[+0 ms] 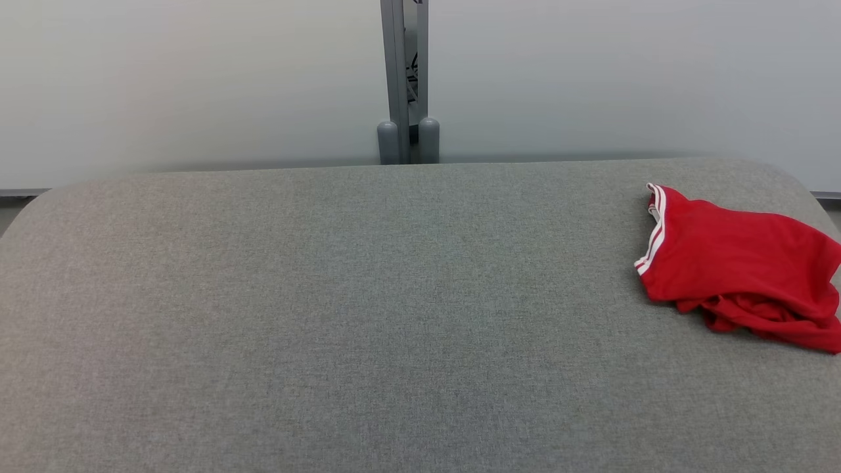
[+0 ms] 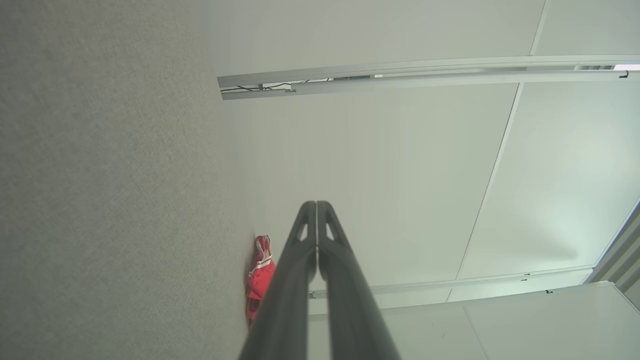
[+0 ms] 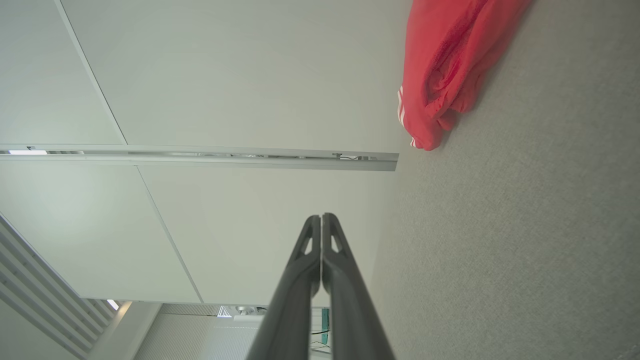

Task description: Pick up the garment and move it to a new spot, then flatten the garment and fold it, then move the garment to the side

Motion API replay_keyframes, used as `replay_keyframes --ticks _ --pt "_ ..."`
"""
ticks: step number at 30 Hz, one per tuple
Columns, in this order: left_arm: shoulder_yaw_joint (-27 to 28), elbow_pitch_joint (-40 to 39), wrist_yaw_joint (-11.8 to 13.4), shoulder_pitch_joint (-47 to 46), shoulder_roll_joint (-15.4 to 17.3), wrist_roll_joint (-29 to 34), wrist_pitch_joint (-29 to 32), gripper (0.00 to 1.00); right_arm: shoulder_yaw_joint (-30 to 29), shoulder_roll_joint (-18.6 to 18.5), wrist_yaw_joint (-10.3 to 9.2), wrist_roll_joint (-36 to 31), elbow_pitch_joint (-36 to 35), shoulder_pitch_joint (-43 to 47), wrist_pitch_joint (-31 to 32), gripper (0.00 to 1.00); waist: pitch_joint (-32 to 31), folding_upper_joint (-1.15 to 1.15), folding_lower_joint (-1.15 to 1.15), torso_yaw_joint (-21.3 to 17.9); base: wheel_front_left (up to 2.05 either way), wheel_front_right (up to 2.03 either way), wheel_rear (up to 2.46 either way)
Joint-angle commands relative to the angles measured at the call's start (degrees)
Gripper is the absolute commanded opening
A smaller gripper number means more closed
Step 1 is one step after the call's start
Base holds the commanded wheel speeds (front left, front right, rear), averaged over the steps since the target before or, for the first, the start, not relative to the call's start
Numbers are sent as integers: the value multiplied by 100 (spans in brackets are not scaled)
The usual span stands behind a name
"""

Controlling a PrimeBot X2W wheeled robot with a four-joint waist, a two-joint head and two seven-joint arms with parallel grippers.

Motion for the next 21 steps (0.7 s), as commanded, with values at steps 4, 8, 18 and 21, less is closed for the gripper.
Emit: replay_keyframes --ticks 4,8,18,21 --pt "20 -17 -34 40 -6 -12 -4 0 -13 -38 4 16 -30 43 13 0 0 0 0 0 0 0 0" --pt "20 -17 -34 40 -6 -11 -4 0 -13 -38 4 16 -30 44 13 0 0 0 0 0 0 0 0" --pt "20 -17 -34 40 -5 -11 -4 0 -13 -38 4 16 -30 44 12 0 0 0 0 0 0 0 0" --pt "20 -17 -34 40 -5 -11 -4 0 -13 -38 4 16 -30 44 12 0 0 0 0 0 0 0 0"
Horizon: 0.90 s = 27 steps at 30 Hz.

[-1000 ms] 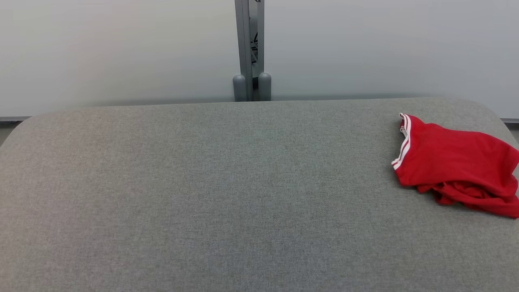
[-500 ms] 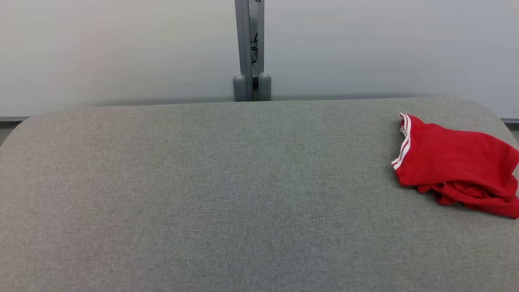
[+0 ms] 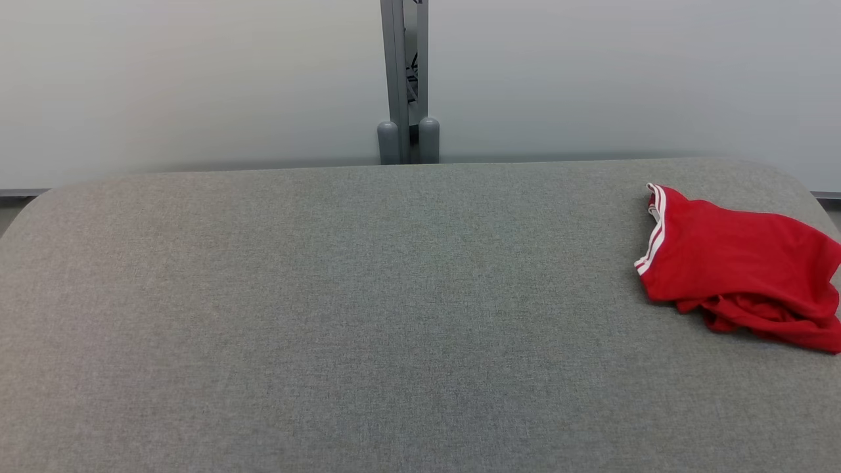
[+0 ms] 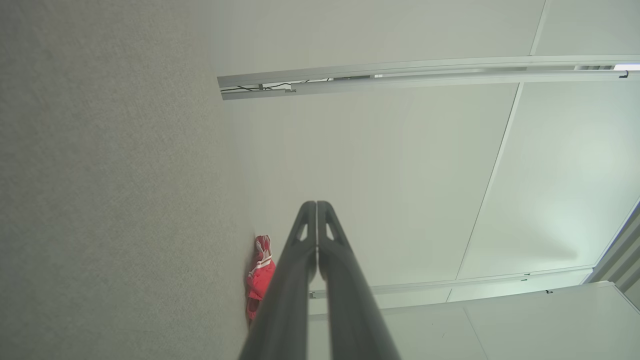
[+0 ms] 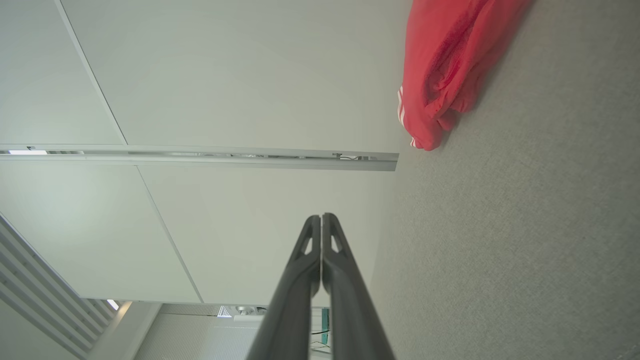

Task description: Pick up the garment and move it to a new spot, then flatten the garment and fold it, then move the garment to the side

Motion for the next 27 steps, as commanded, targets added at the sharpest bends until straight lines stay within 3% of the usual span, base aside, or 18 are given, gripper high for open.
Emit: replay_keyframes --ticks 1,27 --pt "20 -17 -34 40 -6 -11 -4 0 -13 -38 4 16 -30 44 12 0 0 0 0 0 0 0 0" --pt "20 -17 -34 40 -5 -11 -4 0 -13 -38 4 17 -30 44 12 0 0 0 0 0 0 0 0"
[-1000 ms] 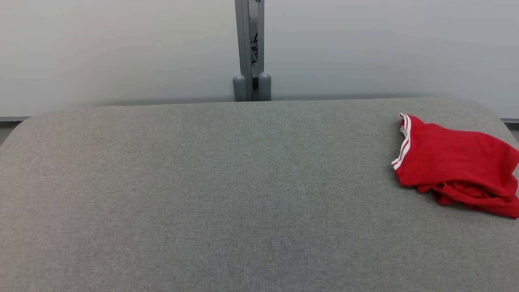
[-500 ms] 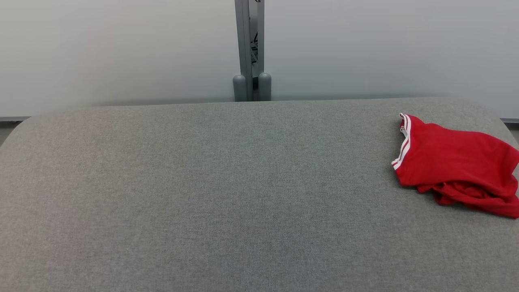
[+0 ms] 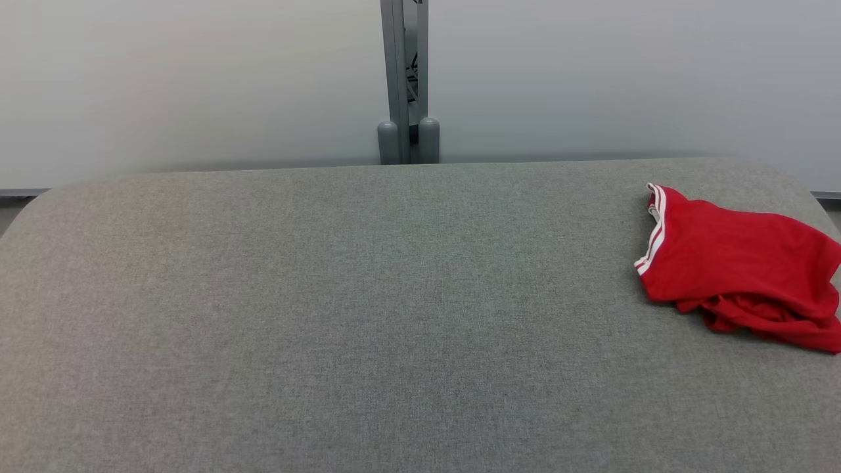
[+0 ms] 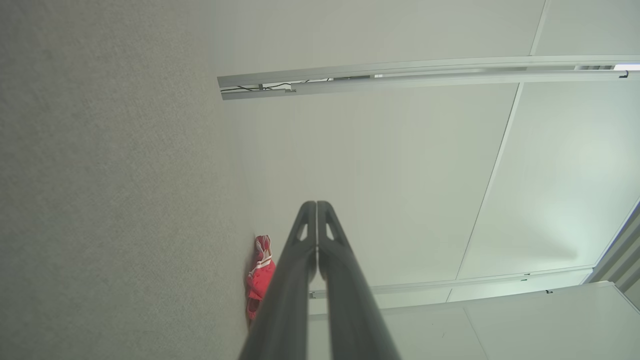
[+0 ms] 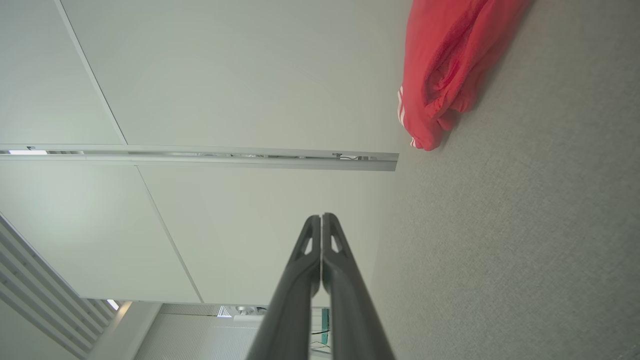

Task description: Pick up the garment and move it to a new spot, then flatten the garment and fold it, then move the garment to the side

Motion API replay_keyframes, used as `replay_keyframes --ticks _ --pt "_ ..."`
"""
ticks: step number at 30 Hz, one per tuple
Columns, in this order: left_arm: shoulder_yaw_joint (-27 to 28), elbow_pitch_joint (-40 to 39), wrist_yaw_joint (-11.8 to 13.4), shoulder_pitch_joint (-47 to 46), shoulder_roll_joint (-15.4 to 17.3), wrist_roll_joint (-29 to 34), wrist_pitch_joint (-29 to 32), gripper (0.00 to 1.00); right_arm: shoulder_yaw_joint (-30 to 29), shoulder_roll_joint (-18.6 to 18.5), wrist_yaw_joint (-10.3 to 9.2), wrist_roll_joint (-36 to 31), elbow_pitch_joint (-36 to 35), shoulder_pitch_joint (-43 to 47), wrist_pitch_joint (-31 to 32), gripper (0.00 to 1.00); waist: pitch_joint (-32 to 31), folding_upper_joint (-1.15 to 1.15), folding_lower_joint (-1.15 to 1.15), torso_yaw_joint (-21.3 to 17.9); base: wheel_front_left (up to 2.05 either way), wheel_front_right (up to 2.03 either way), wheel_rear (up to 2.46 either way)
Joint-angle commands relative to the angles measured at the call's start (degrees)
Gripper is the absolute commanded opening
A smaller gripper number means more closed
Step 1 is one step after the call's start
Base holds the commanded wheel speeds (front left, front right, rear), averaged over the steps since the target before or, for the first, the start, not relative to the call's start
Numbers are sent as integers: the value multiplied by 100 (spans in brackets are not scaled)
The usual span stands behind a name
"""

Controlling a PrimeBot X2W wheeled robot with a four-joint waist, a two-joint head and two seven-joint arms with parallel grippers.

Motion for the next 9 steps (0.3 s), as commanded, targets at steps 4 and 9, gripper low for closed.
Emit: replay_keyframes --ticks 4,9 --pt "19 -17 -34 40 -4 -11 -4 0 -13 -38 4 17 -30 44 12 0 0 0 0 0 0 0 0" --pt "18 -17 -34 40 -4 -11 -4 0 -14 -38 4 17 -30 44 12 0 0 0 0 0 0 0 0"
